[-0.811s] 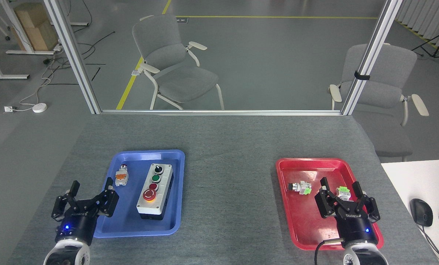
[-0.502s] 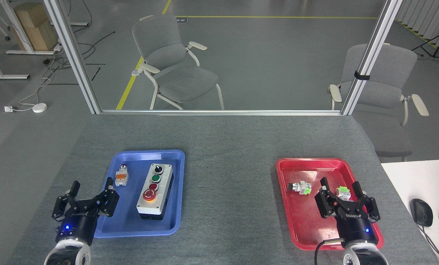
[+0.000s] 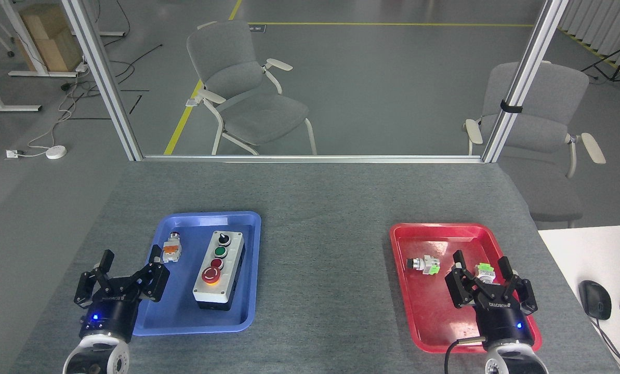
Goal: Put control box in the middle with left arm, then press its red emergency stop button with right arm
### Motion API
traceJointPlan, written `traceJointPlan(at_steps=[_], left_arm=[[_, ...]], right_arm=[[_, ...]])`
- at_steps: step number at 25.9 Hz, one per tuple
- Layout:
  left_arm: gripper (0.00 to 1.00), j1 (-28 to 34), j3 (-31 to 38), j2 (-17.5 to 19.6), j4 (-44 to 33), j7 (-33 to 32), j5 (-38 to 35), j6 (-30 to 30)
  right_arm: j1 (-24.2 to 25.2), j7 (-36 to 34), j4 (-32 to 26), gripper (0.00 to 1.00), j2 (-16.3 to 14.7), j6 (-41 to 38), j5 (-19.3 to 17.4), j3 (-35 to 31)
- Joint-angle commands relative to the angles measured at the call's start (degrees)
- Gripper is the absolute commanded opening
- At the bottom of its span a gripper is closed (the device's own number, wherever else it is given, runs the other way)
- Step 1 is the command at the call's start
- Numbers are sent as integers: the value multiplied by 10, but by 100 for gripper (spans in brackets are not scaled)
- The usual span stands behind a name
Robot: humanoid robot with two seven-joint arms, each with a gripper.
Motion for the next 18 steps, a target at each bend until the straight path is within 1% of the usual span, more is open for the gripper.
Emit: traceJointPlan(at_steps=[1,3,5,8,9,11,15,18], left_arm=[[99,16,-3,0,-30,1,-6,-2],[99,31,-10,1,-46,1,-16,-1],[99,35,-38,1,-52,0,-37,10],[99,36,-80,-3,-49,-6,-108,52],[99,38,-97,-6,-49,-8,-118,66],[99,45,-120,-7,-49,-22,-118,80],[99,81,-125,-17,-52,-44,-116,75],[99,86,-125,-32,-39,-48,-110,69]], right_arm=[[0,0,0,99,0,0,0,0],[0,0,0,99,0,0,-1,0],[0,0,0,99,0,0,0,0],[0,0,2,99,-1,0,-1,-1],[0,0,2,99,-1,0,-1,-1],[0,0,2,99,-1,0,-1,-1],[-1,0,3,99,-1,0,-1,-1],[0,0,3,99,-1,0,-1,-1]])
